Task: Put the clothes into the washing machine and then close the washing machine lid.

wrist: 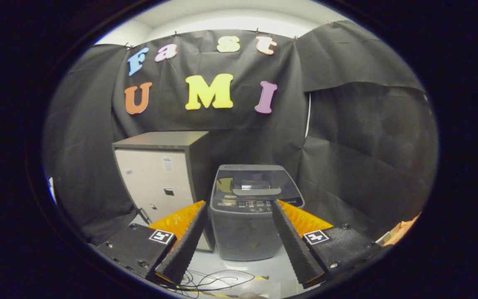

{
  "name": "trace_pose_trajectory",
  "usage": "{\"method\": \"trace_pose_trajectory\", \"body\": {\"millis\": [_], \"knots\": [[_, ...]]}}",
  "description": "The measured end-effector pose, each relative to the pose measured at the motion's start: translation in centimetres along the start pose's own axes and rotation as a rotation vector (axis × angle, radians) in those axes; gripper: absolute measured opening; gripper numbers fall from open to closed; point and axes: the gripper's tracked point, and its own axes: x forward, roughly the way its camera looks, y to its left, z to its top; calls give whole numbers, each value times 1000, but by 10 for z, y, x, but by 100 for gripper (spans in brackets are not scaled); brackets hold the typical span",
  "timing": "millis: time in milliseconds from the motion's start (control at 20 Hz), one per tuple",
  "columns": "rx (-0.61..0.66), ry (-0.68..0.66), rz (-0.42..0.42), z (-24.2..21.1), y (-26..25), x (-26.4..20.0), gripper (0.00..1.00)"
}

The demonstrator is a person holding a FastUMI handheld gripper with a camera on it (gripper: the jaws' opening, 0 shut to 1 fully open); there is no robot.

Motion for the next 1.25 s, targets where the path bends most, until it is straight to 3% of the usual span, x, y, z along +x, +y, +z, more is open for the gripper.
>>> {"method": "trace_pose_trajectory", "body": {"millis": [300,450,950,1250], "knots": [[-15,-6,31,10,16,-95,99],[15,-15,16,7,8,-117,99],[47,-30,-35,4,-20,-133,99],[25,-33,-12,11,-13,-128,99]]}}
